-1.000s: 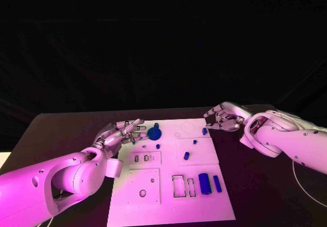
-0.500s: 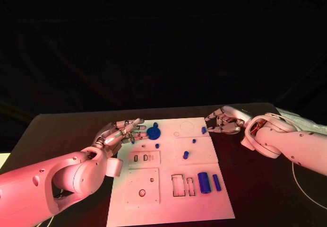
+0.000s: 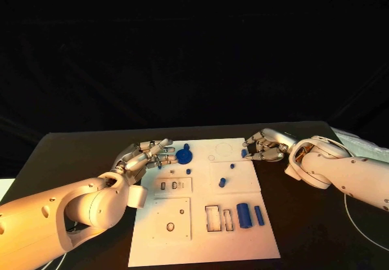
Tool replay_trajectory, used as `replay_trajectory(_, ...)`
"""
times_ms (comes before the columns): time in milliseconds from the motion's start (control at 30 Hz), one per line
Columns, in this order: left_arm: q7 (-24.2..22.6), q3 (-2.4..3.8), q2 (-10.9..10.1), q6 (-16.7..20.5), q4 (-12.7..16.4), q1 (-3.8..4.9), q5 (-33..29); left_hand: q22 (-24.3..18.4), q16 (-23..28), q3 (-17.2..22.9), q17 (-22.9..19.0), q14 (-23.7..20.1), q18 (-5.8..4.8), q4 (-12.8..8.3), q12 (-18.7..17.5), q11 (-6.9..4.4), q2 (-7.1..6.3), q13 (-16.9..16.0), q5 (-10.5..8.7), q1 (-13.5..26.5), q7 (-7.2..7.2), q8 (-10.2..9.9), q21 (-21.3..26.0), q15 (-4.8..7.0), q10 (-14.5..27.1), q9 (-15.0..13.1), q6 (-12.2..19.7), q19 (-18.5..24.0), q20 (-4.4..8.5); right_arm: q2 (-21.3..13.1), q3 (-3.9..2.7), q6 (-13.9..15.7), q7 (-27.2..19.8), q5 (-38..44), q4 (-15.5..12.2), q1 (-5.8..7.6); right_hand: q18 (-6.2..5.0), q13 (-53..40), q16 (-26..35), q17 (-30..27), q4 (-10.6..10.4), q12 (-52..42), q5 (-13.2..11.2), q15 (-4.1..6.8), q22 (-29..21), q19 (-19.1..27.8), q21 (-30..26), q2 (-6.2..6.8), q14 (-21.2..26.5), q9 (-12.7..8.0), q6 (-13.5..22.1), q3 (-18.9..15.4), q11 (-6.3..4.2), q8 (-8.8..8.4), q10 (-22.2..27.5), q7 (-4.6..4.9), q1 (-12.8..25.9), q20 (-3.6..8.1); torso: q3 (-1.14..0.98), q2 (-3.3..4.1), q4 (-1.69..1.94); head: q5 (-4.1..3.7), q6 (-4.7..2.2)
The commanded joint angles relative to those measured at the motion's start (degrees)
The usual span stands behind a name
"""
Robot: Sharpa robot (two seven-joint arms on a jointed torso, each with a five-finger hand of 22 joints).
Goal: Assemble the parts on the task board
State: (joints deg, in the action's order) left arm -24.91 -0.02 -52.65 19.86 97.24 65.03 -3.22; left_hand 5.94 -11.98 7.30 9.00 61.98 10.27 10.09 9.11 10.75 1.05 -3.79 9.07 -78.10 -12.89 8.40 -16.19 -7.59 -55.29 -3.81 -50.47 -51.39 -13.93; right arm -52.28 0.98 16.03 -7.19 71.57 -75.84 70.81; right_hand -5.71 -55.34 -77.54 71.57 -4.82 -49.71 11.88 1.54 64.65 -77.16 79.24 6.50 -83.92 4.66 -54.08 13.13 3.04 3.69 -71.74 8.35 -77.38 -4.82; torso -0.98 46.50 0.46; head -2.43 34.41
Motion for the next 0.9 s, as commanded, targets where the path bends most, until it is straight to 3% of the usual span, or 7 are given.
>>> replay_trajectory(33,-0.4,0.03,0.1,-1.3,0.0,0.01,0.0,-0.1,0.2,-0.1,0.1,0.5,0.27,-0.4,0.1,-0.05,0.29,0.0,0.22,-0.4,-1.3,0.2,0.1,0.06,-0.4,0.0,-0.3,-0.3,0.05,0.3,-0.01,-1.5,-0.2,0.8,0.2,-0.08,0.62,-0.2,-0.4,0.2,0.4,-0.4,0.3,-0.13,0.2,-0.4,0.2,-0.25,-2.8,0.1,-0.6,0.1,-0.02,0.28,-0.4,0.06,-0.7,0.13,0.03,-0.02,0.0,0.32,0.19)
replay_trajectory(433,-0.3,0.03,0.2,-1.3,0.0,0.01,0.0,-0.1,0.2,-0.1,0.1,0.5,0.27,-0.4,0.1,-0.05,0.29,0.0,0.22,-0.4,-1.3,0.2,0.1,0.06,-0.4,0.0,-0.3,-0.3,0.05,1.1,-0.01,-2.2,0.0,0.9,0.7,-0.11,0.8,-2.5,-0.9,0.9,1.2,-3.0,-1.1,0.05,1.2,-0.9,0.8,-1.56,-3.0,0.5,-3.0,1.0,-0.28,1.08,-1.7,-0.2,-1.4,0.27,0.0,-0.03,-0.05,0.18,0.3)
replay_trajectory(900,-0.3,0.03,0.2,-1.2,0.0,0.01,0.0,-0.1,0.2,-0.1,0.1,0.5,0.27,-0.4,0.1,-0.05,0.29,0.0,0.22,-0.4,-1.3,0.2,0.1,0.06,-0.4,0.0,-0.3,-0.3,0.05,1.5,-0.02,-2.7,0.3,1.0,0.8,-0.11,0.84,-3.0,-1.1,1.1,1.5,-3.5,-1.6,0.19,1.4,-1.0,0.9,-2.09,-3.0,0.7,-4.1,1.5,-0.46,1.36,-1.9,-0.43,-1.5,0.38,-0.03,-0.06,-0.08,0.01,0.45)
